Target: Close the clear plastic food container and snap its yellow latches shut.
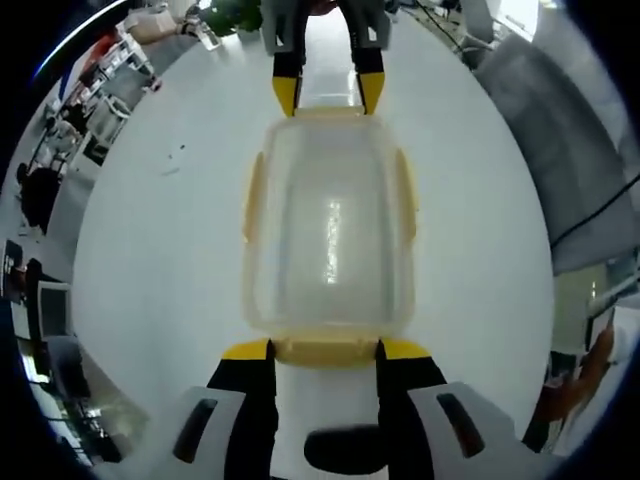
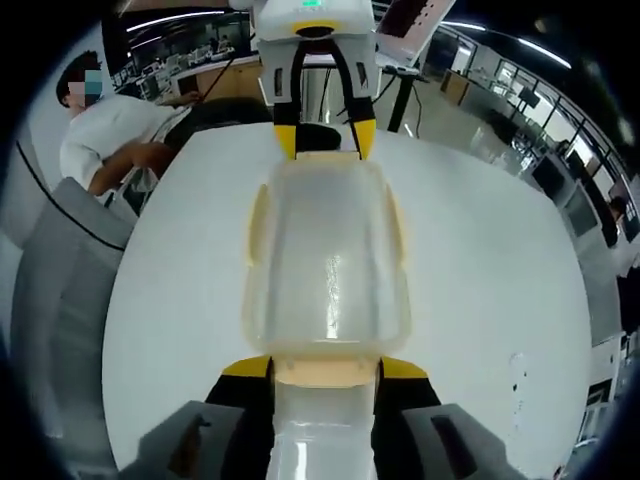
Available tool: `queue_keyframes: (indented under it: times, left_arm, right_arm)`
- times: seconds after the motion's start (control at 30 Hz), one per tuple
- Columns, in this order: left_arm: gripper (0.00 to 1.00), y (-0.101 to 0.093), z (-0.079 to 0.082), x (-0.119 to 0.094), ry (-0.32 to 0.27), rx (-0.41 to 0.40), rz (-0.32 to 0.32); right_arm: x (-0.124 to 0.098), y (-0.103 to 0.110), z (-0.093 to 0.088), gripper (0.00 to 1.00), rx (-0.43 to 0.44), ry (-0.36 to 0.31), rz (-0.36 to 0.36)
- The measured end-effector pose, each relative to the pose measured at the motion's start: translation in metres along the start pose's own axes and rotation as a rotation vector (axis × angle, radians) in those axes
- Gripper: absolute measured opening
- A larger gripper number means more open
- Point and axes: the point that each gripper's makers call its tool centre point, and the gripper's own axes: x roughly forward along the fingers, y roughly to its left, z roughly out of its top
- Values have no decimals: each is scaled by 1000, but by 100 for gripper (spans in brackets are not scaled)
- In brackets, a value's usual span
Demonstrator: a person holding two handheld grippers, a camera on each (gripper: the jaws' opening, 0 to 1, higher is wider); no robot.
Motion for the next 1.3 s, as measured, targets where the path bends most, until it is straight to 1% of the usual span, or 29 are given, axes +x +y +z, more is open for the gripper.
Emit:
queue_keyframes:
  times: [0.33, 0.57, 0.6, 0.7, 0.9, 1.03, 1.17, 1.3]
  left_arm:
    - [37, -2, 13, -13, -5, 10, 22]
    - [37, 1, 25, -13, -13, 18, 32]
    - [37, 1, 26, -13, -12, 20, 33]
    - [37, 3, 33, -14, -24, 29, 46]
    - [36, 5, 47, -17, -45, 40, 52]
    - [36, 5, 56, -19, -56, 47, 52]
    - [37, 4, 70, -23, -71, 61, 54]
    - [37, 6, 79, -24, -79, 68, 58]
  right_arm:
    - [-17, 2, -3, 35, -10, 4, -27]
    - [-26, 2, -9, 35, -11, 15, -45]
    - [-28, 1, -11, 35, -17, 19, -57]
    - [-33, 0, -15, 35, -10, 25, -69]
    - [-43, 0, -24, 35, 0, 34, -82]
    - [-53, 2, -29, 35, 3, 35, -94]
    - [-60, 2, -39, 35, 4, 41, -97]
    - [-66, 1, -45, 35, 7, 34, -95]
